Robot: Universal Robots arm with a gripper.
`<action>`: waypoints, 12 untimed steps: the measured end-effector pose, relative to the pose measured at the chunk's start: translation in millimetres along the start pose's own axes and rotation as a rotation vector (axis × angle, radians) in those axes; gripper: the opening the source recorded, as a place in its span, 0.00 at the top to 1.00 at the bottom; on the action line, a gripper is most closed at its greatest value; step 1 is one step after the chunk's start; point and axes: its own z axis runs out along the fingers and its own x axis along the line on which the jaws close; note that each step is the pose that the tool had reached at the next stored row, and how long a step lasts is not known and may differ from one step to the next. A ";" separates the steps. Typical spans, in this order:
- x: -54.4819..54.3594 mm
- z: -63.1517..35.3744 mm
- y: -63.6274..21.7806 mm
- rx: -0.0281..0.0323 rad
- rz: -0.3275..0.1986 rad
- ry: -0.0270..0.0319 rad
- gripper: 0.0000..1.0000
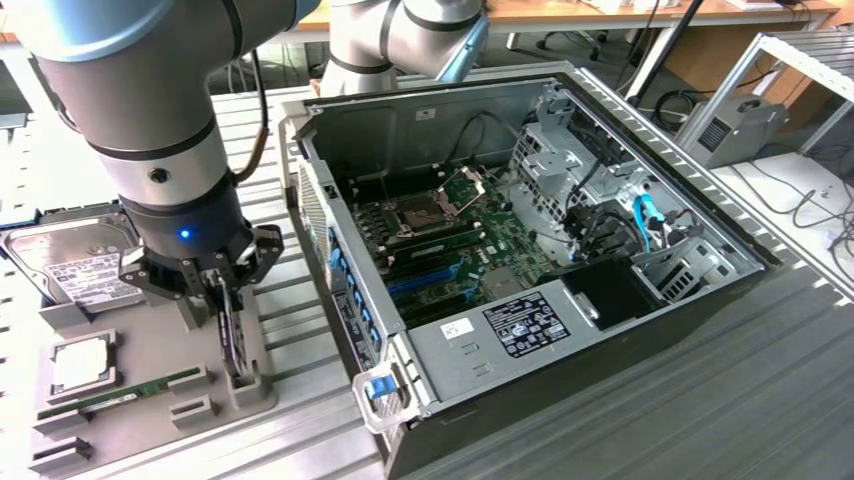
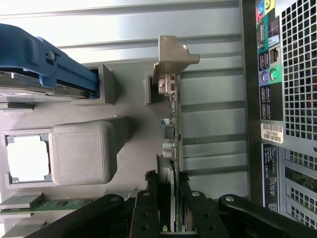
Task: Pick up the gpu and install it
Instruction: 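Pick up the gpu and move the gpu toward the slot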
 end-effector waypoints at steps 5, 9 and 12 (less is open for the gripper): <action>0.0 -1.2 0.0 0.0001 0.000 0.0001 0.73; -0.1 -2.3 0.0 0.0001 0.000 0.0001 0.73; -0.1 -3.4 0.0 0.0000 0.000 0.0000 0.73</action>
